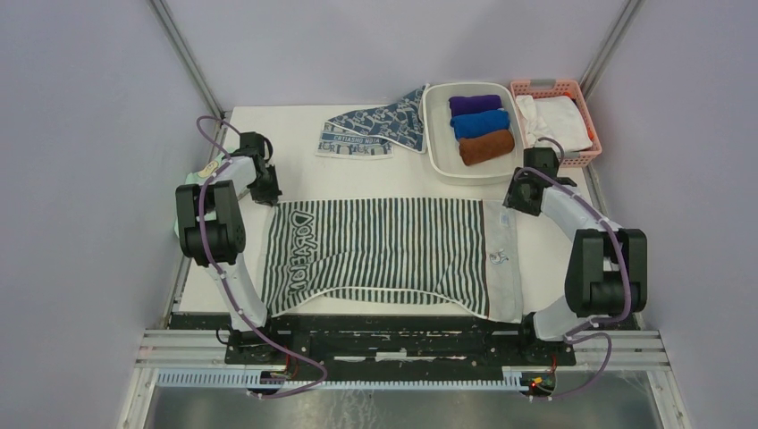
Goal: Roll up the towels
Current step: Fold the towel at the center of the board.
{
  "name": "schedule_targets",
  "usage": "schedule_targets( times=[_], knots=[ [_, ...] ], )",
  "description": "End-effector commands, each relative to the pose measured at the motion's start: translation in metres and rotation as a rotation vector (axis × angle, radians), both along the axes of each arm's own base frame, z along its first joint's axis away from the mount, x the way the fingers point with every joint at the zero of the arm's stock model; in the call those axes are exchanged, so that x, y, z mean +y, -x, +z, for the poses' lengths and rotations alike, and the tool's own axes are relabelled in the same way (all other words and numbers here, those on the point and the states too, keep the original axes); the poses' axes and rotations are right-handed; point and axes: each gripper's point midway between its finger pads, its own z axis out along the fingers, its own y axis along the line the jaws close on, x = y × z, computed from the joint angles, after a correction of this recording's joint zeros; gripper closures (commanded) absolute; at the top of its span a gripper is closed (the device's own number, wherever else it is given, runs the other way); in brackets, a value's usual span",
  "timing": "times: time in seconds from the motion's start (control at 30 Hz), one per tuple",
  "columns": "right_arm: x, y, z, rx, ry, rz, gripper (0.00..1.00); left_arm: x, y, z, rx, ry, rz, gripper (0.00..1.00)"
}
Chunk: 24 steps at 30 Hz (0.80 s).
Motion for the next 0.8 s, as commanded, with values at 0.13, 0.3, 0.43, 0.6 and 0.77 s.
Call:
schedule_targets(
  times=[0.13,0.3,0.43,0.6,0.77],
  knots=[
    [-0.020,-0.046,-0.012,0.002,0.053,0.172,0.55,-0.003,0.001,-0.004,0.023,0.014,-0.025,0.87],
    [-0.024,-0.059,-0.013,-0.039,-0.016,0.265,0.57,-0.002,-0.001,-0.003,0.020,0.012,-0.020,0.87],
    [-0.009,-0.065,-0.019,-0.033,-0.075,0.362,0.54,-0.003,0.000,-0.005,0.026,0.015,-0.022,0.88],
    [-0.004,-0.065,-0.027,-0.021,-0.094,0.409,0.53,-0.002,0.001,-0.007,0.033,0.011,-0.019,0.88],
    [-0.004,-0.059,-0.041,0.030,-0.105,0.414,0.53,-0.003,0.001,-0.009,0.039,0.016,-0.018,0.88]
  ],
)
